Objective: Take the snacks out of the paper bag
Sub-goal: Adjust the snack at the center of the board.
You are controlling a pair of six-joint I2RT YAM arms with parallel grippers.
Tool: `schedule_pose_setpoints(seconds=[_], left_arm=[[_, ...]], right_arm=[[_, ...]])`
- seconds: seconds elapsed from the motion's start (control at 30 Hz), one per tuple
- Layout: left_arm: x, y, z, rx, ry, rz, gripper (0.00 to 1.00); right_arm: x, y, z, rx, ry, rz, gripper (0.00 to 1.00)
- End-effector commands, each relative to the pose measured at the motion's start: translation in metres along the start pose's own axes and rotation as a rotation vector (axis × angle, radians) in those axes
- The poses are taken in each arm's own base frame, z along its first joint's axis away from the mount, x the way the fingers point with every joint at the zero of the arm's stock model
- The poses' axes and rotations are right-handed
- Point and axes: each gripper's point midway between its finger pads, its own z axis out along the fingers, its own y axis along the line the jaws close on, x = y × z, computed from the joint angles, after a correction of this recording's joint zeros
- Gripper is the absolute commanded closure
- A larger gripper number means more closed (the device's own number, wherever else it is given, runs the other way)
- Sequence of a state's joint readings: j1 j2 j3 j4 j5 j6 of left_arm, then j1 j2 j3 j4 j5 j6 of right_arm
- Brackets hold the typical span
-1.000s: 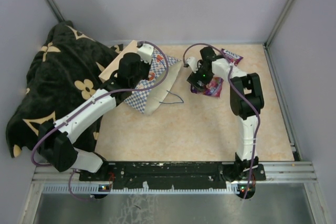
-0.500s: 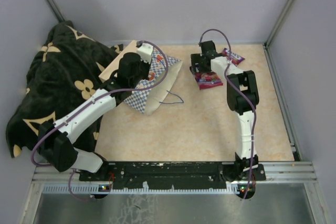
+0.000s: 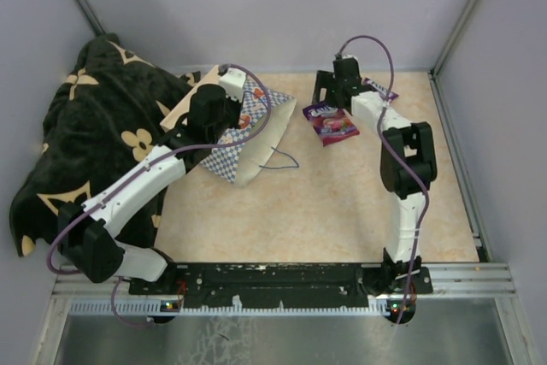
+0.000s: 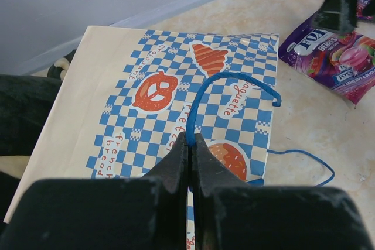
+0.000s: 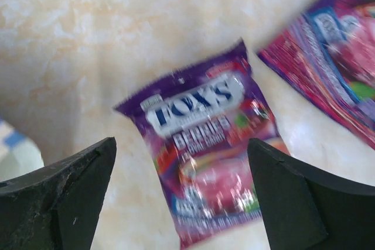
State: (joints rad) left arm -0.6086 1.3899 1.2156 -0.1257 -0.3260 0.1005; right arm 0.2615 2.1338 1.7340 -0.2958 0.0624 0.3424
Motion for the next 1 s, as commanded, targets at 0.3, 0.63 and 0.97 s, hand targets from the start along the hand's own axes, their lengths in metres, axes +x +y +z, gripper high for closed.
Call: schedule_pose_setpoints(seconds=[0.3, 0.63, 0.97], left_arm=[[-0.023, 0.005, -0.009, -0.002, -0.043, -0.063, 0.99], [-0.017, 0.004, -0.011, 0.001, -0.024, -0.072, 0.99], [-0.012, 0.007, -0.008, -0.026, -0.009, -0.071, 0.98]], right_arm=[[0.054, -0.031, -0.067, 0.025, 0.013, -0.176, 0.27], [0.090, -0.031, -0.017, 0.047, 0.088, -0.164, 0.28], [0.098, -0.027, 0.007, 0.122, 0.057, 0.017, 0.19]])
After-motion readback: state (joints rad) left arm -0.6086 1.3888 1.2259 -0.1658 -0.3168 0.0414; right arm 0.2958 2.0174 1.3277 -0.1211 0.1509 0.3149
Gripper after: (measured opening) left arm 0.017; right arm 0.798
